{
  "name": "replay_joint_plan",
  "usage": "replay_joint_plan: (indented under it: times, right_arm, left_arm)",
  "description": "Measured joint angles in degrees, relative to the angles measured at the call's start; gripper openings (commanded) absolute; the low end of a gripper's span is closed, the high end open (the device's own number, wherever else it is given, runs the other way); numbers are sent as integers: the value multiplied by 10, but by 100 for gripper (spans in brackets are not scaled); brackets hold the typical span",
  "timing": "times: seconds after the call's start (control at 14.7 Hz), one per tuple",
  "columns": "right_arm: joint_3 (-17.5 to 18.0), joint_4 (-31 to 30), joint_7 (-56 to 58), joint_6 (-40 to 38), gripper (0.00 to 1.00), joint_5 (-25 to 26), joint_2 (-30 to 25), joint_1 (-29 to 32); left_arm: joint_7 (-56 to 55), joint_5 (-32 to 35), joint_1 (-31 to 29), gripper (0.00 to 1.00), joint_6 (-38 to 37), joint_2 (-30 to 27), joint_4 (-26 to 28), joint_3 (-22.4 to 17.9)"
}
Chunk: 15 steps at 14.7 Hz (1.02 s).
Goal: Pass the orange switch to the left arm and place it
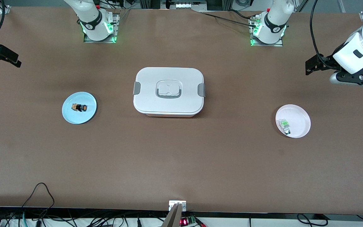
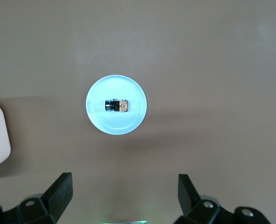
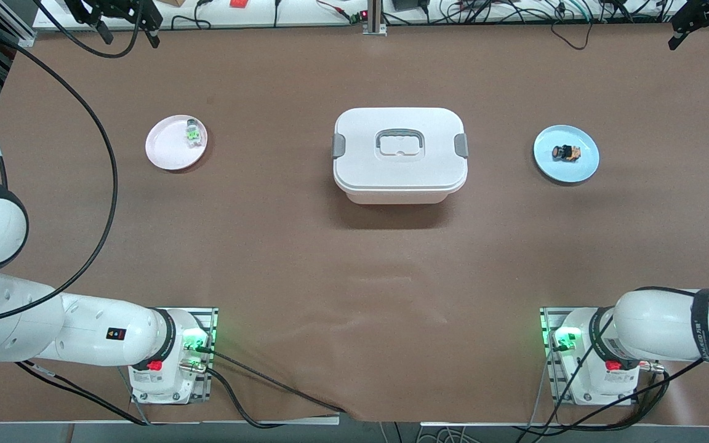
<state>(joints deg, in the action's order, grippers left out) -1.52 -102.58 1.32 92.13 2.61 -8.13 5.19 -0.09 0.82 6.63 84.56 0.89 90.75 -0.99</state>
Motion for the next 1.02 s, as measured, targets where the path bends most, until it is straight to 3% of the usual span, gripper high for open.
replay_joint_plan:
  times: [0.68, 1.02]
  right_arm:
    - [0, -1, 0, 0, 100, -1, 4, 0]
    - [1, 0, 0, 7, 100, -5, 45, -1]
  left_arm:
    - [0, 0, 0, 100, 0, 0, 0, 0]
    - [0, 0, 0, 100, 0, 0, 0, 0]
